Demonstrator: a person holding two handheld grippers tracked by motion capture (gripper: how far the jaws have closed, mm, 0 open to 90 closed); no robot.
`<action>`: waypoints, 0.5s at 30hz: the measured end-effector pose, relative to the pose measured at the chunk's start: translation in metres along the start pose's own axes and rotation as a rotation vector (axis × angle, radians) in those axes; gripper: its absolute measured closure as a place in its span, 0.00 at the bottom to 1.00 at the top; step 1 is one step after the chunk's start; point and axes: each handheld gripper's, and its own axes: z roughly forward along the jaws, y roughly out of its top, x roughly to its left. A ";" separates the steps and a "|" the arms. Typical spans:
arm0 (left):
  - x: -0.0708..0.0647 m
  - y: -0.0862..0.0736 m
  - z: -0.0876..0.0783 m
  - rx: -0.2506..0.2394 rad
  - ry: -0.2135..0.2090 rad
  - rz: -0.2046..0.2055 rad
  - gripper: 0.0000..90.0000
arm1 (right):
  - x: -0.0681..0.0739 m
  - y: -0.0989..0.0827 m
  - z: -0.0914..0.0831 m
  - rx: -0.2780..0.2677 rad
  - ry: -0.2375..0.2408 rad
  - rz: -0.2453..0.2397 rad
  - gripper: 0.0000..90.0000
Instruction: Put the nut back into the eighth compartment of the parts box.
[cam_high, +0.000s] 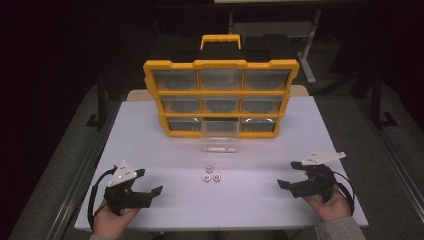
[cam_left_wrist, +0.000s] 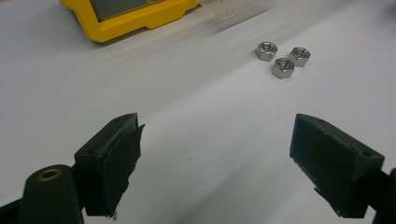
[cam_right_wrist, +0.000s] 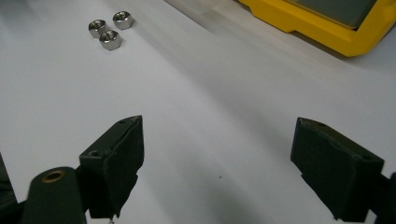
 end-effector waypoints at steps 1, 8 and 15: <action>0.000 0.000 0.000 0.000 0.000 -0.001 0.17 | -0.001 0.000 0.000 -0.001 0.000 -0.003 0.18; 0.000 0.000 0.000 0.001 -0.004 -0.002 0.17 | -0.002 -0.001 0.000 0.001 0.005 0.011 0.18; 0.000 0.000 0.001 0.003 -0.001 -0.006 0.17 | -0.002 0.001 0.001 -0.001 0.010 0.005 0.19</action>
